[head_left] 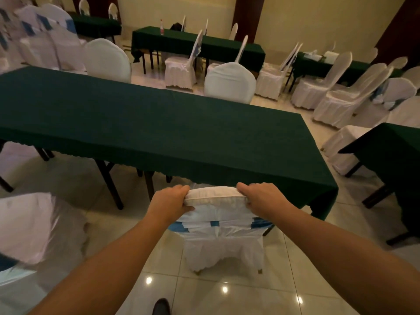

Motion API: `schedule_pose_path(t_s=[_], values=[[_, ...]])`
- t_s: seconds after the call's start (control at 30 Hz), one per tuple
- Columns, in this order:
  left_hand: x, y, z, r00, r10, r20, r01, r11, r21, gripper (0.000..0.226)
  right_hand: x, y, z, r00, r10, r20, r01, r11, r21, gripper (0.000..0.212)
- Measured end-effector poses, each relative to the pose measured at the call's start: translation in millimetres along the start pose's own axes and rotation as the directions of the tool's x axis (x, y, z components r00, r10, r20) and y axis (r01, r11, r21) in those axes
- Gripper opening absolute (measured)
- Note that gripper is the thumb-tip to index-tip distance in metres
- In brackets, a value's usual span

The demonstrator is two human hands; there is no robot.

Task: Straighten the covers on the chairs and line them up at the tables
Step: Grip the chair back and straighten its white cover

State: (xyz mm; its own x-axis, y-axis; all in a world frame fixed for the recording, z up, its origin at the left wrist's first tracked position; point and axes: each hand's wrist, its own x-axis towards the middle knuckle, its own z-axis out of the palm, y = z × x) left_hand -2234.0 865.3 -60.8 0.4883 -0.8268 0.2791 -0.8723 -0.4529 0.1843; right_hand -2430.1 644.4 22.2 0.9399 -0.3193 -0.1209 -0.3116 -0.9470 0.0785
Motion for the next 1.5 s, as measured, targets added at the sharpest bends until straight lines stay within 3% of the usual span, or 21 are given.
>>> schedule_pose_path(t_s=[0.53, 0.97, 1.5], values=[[159, -51, 7, 0.985, 0.102, 0.142, -0.111, 0.993, 0.051, 0.041, 129, 59, 6, 0.993, 0.115, -0.003, -0.115, 0.993, -0.01, 0.03], [206, 12, 30, 0.973, 0.134, 0.188, -0.158, 0.98, 0.122, 0.039, 117, 136, 44, 0.99, 0.143, -0.005, -0.143, 0.987, 0.067, 0.041], [227, 26, 44, 0.965, 0.123, 0.234, -0.161, 0.975, 0.153, 0.04, 127, 156, 67, 0.974, 0.227, -0.003, -0.226, 0.969, 0.104, 0.044]])
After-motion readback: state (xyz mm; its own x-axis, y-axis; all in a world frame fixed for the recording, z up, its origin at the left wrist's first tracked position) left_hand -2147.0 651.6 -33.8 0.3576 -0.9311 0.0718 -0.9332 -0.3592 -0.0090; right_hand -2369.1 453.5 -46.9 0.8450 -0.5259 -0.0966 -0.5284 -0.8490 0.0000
